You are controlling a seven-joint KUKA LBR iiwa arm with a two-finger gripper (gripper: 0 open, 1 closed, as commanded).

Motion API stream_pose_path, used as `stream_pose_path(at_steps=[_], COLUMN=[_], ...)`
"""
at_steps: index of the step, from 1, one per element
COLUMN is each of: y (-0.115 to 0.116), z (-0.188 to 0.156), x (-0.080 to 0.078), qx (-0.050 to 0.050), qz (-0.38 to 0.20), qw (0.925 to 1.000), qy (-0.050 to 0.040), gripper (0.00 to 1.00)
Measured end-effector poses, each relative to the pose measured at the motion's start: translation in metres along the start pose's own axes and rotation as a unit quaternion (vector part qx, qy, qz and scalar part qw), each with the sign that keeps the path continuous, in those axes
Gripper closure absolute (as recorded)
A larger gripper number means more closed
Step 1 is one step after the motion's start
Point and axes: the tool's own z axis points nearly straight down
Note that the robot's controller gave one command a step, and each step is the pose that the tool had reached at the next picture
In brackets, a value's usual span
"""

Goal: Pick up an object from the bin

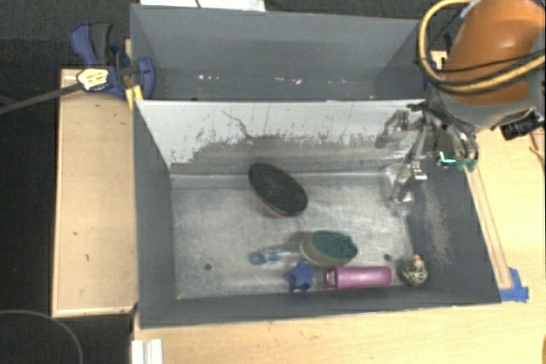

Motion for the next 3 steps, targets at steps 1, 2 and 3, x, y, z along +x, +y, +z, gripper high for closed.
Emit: stream_pose_path(at_steps=[1, 2, 3], y=[0.095, 0.098, 0.098], z=[0.082, 0.119, 0.122], x=[0.074, 0.081, 0.084], qx=[-0.002, 0.000, 0.000], qz=[-0.047, -0.116, -0.117], qw=[0.9989, 0.9932, 0.9931], qy=[0.0028, -0.0081, -0.0042], gripper=[0.00, 0.00, 1.00])
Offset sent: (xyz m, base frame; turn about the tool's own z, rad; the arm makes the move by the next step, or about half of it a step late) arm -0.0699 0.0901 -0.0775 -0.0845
